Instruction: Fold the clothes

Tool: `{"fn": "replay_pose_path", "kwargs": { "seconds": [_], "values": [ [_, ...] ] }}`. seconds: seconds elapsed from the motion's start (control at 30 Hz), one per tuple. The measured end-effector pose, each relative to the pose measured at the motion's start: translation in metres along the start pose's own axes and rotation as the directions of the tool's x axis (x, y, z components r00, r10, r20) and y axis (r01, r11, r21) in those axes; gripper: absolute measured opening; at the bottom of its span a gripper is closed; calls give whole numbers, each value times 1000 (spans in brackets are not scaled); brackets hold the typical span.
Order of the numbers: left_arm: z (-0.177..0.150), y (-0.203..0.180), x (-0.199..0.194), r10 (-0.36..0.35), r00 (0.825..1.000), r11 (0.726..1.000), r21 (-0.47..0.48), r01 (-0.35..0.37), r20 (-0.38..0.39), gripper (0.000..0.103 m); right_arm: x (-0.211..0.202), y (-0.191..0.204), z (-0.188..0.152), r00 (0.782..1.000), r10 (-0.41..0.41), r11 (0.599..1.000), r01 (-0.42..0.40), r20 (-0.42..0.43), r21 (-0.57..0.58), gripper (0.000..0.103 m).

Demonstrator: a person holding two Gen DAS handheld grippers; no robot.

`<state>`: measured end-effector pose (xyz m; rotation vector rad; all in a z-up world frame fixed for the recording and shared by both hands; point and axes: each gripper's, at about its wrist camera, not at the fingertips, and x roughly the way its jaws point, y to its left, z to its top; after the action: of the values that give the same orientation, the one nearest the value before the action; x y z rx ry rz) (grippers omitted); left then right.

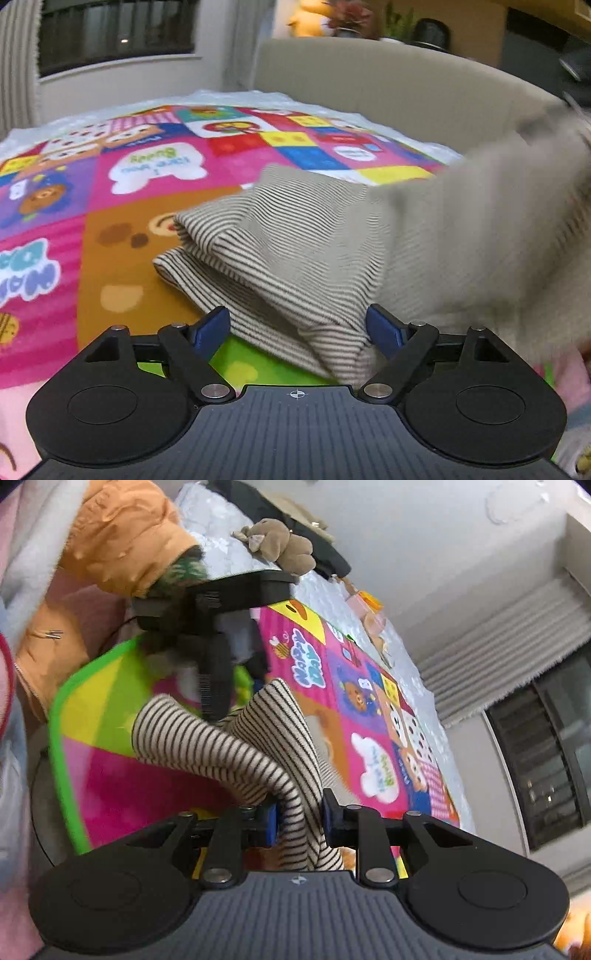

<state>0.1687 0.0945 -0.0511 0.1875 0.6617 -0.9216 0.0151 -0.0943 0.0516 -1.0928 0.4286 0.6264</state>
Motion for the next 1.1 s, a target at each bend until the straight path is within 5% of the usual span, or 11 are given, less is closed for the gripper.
{"fn": "replay_pose_path", "kwargs": {
  "seconds": [0.17,0.37,0.57,0.67,0.77,0.83,0.97,1.03,1.1],
  "values": [
    [-12,14,-7,-39,999,999,-31,39,5,87,71,-58,16,995,90,996,-91,35,20,23],
    [-16,23,-37,16,998,994,-106,-9,66,95,166,-87,10,970,242,962,-241,0,126,28],
    [0,30,-67,36,988,982,-187,-8,147,96,175,-100,-11,980,194,942,-200,46,270,51],
    [18,22,-76,34,975,983,-182,6,219,96,147,-114,-21,986,116,925,-151,120,349,64],
    [35,8,-71,9,966,989,-143,29,258,96,128,-121,-36,987,40,894,-106,158,435,64],
    [44,-3,-61,3,966,993,-112,27,260,96,124,-126,-48,988,-19,866,-59,150,497,53],
    [55,-4,-24,86,976,992,-107,-65,202,92,146,-127,-66,991,-110,821,48,76,569,50],
    [55,7,-9,144,979,982,-139,-124,143,83,173,-127,-74,997,-64,797,22,48,604,50],
    [52,22,7,191,979,968,-180,-175,75,85,198,-127,-82,999,-23,761,0,28,649,50]
  ]
}}
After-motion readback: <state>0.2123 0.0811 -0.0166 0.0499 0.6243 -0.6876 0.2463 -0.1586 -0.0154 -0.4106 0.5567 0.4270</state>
